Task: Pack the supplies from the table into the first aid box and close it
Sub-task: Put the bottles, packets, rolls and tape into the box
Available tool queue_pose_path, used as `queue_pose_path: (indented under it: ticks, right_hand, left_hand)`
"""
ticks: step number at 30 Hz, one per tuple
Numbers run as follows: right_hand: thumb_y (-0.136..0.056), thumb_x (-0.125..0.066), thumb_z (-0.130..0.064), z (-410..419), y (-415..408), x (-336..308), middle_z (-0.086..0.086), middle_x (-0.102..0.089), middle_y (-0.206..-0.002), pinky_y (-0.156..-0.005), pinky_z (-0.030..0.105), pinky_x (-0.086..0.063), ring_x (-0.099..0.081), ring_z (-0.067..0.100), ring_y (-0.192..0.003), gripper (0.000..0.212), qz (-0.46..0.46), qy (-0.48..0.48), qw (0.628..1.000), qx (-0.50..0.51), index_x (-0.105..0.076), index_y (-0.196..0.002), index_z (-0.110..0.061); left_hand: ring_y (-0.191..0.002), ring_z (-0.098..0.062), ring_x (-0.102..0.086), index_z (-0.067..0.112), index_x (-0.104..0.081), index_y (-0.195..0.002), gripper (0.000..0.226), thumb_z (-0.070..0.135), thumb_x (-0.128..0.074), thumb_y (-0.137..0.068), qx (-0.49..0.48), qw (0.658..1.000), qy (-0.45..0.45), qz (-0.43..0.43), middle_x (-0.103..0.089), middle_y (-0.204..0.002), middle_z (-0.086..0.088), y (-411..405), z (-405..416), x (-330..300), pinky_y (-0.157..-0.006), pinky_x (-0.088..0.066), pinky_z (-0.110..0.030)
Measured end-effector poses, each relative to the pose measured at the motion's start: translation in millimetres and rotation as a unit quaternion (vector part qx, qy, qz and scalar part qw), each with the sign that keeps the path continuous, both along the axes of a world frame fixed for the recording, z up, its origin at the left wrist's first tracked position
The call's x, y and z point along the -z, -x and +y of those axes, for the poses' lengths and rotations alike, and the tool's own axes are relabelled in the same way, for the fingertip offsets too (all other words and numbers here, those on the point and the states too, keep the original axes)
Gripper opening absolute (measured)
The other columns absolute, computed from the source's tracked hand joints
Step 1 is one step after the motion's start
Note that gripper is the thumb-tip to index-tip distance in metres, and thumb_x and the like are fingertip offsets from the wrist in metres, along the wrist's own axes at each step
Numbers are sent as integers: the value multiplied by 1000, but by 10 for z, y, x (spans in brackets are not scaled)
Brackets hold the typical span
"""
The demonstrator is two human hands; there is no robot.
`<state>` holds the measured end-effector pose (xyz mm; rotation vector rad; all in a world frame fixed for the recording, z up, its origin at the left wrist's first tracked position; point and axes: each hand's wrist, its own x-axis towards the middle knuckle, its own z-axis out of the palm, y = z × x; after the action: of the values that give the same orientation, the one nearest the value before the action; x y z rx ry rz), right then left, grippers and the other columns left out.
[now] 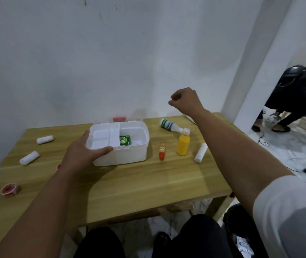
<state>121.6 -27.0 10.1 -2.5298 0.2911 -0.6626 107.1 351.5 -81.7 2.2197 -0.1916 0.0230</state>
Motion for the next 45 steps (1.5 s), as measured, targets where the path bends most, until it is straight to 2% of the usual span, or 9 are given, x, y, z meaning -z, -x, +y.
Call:
queue_pose_path:
  ticks: [7, 9, 12, 17, 21, 29, 34, 38, 45]
  right_hand:
    - [-85, -76, -24, -929, 245, 320, 8, -72, -125, -95, 35, -53, -66, 27, -117, 38, 77, 15, 984, 160, -75, -119, -8]
    - [-86, -74, -23, -1140, 267, 446, 10, -71, -123, -88, 35, -52, -67, 29, -114, 39, 109, 21, 975, 193, -72, -121, -5]
    - [-87, -73, -27, -1351, 267, 621, 14, -70, -114, -76, 35, -51, -67, 34, -101, 37, 168, 36, 960, 219, -67, -115, -4]
    - [-86, -68, -32, -1646, 221, 909, 18, -63, -117, -99, 52, -52, -61, 38, -105, 48, 276, 54, 935, 218, -58, -126, -6]
    - [-92, -61, -20, -1467, 269, 962, 21, -49, -144, -106, 57, -46, -52, 46, -127, 58, 354, 96, 916, 165, -41, -147, -22]
    - [-59, -67, -28, -2335, -184, 1461, 13, -58, -111, -103, 71, -33, -57, 42, -114, 65, 330, 112, 894, 280, -56, -123, -28]
    - [-84, -70, -16, -1460, 102, 922, 23, -56, -127, -109, 62, -32, -53, 45, -124, 51, 242, 73, 914, 316, -56, -131, -5]
    - [-86, -63, -11, -1321, 88, 567, 24, -58, -128, -107, 63, -41, -56, 46, -121, 41, 189, 76, 947, 250, -61, -125, -1]
    - [-81, -84, -17, -519, 83, -125, 16, -63, -140, -109, 36, -43, -59, 33, -129, 58, 128, 68, 989, 26, -66, -135, -4]
  left_hand:
    - [-128, -32, -50, 39, -41, -150, 92, 45, -87, -71, 7, 1000, 19, -15, -49, -152, -5, 34, -26, -12, -92, -52, -52]
    - [-117, -24, -51, 64, -44, -123, 72, 49, -88, -68, 16, 1000, 18, -12, -51, -149, -3, 61, -35, -40, -91, -54, -54]
    - [-109, -19, -48, 69, -38, -99, 63, 52, -88, -66, 18, 1000, 6, -1, -53, -147, 2, 64, -41, -46, -85, -57, -54]
    - [-110, -14, -48, 47, -45, -145, 86, 48, -88, -70, -4, 1000, 28, -13, -50, -124, 21, 45, -31, -11, -83, -57, -47]
    - [-114, -14, -55, 41, -45, -148, 97, 56, -89, -64, -9, 1000, 24, -12, -56, -124, 27, 22, -7, -2, -78, -57, -43]
    - [-127, -19, -52, 34, -35, -157, 118, 67, -88, -57, -24, 1000, 0, -3, -49, -151, 10, -34, 10, 37, -88, -58, -51]
    - [-127, -20, -51, 36, -35, -156, 117, 68, -87, -56, -20, 1000, 10, 7, -50, -148, 11, -9, 25, 19, -90, -57, -52]
    - [-116, -12, -50, 37, -42, -151, 99, 54, -89, -66, 0, 1000, 26, -16, -56, -137, 11, 41, 2, -41, -86, -57, -45]
    - [-110, -9, -44, 29, -43, -152, 96, 47, -89, -70, 17, 998, 39, -37, -54, -134, 8, 68, 10, -65, -87, -49, -37]
